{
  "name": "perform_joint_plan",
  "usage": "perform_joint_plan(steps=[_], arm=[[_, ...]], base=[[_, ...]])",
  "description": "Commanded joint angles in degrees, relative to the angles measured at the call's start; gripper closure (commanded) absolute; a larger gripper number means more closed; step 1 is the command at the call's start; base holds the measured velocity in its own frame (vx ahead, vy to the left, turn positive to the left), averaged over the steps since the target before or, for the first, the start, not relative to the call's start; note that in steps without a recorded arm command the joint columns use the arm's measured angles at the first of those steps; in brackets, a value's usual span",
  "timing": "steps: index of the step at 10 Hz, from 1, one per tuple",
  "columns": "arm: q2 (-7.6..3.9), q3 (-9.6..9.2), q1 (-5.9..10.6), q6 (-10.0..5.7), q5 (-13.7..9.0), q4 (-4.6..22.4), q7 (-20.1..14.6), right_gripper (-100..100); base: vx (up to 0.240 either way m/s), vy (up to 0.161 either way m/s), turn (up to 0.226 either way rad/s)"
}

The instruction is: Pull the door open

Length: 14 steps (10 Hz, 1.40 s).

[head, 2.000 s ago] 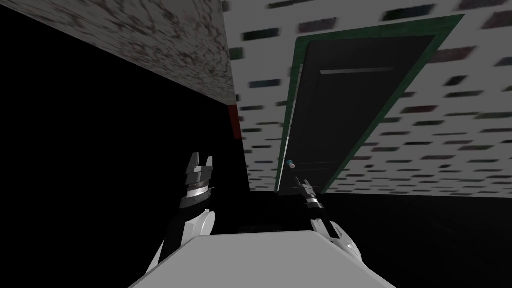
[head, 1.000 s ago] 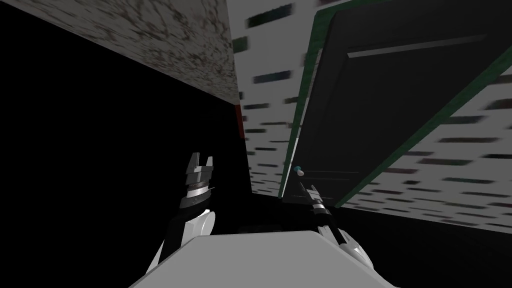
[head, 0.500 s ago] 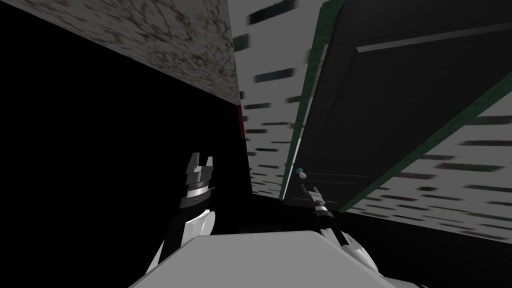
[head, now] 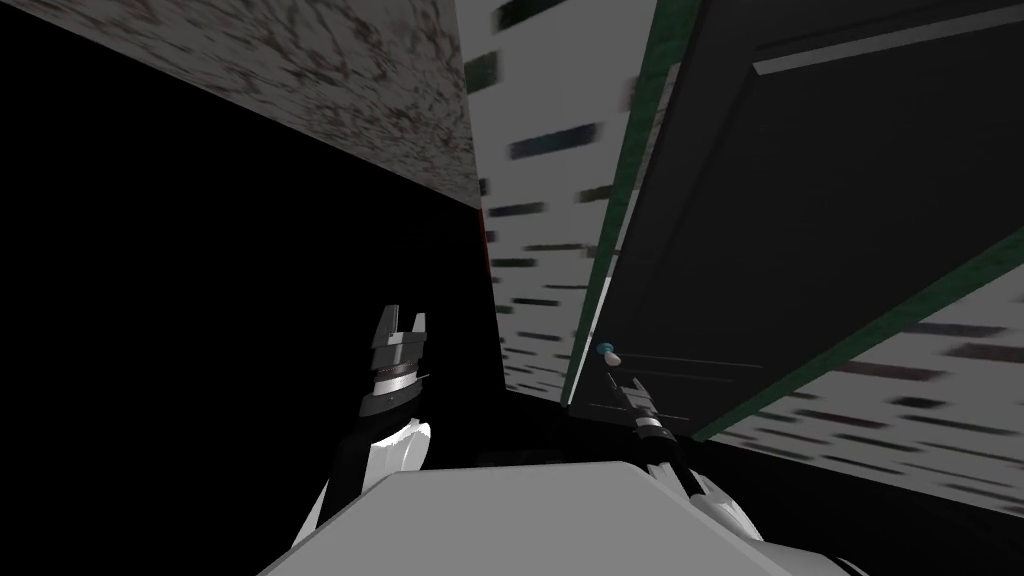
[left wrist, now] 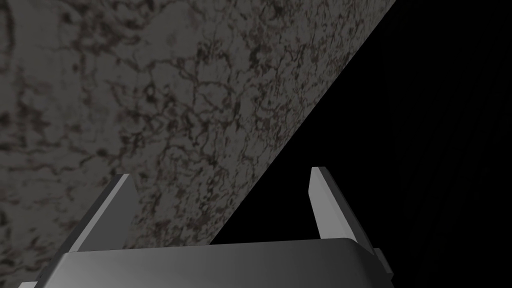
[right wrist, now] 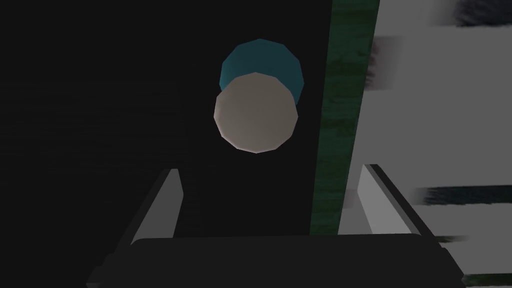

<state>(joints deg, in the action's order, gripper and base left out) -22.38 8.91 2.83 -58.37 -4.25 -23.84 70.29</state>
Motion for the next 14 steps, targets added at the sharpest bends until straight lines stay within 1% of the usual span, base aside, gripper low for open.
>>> perform_joint_plan(steps=[1, 2, 6, 7, 8, 13, 14], arm=[[0.00, 0.00, 0.00, 0.00, 0.0, 0.0, 0.0, -100], [0.00, 0.17, 0.34, 0.17, -0.1, 0.3, 0.2, -100], [0.06, 0.52, 0.86, 0.87, -0.3, 0.6, 0.4, -100], [0.03, 0.46, 0.88, 0.62, -0.3, 0.8, 0.4, -100], [0.03, 0.46, 0.88, 0.62, -0.3, 0.8, 0.4, 100], [0.03, 0.46, 0.88, 0.62, -0.3, 0.8, 0.4, 100], [0.03, 0.22, 0.82, 0.86, -0.4, 0.8, -2.0, 100]], base=[[0.009, -0.007, 0.005], [0.127, -0.045, 0.030], [0.177, -0.069, 0.035], [0.081, -0.038, 0.012], [-0.007, 0.003, -0.010], [-0.015, 0.004, -0.001], [-0.011, -0.008, -0.009]])
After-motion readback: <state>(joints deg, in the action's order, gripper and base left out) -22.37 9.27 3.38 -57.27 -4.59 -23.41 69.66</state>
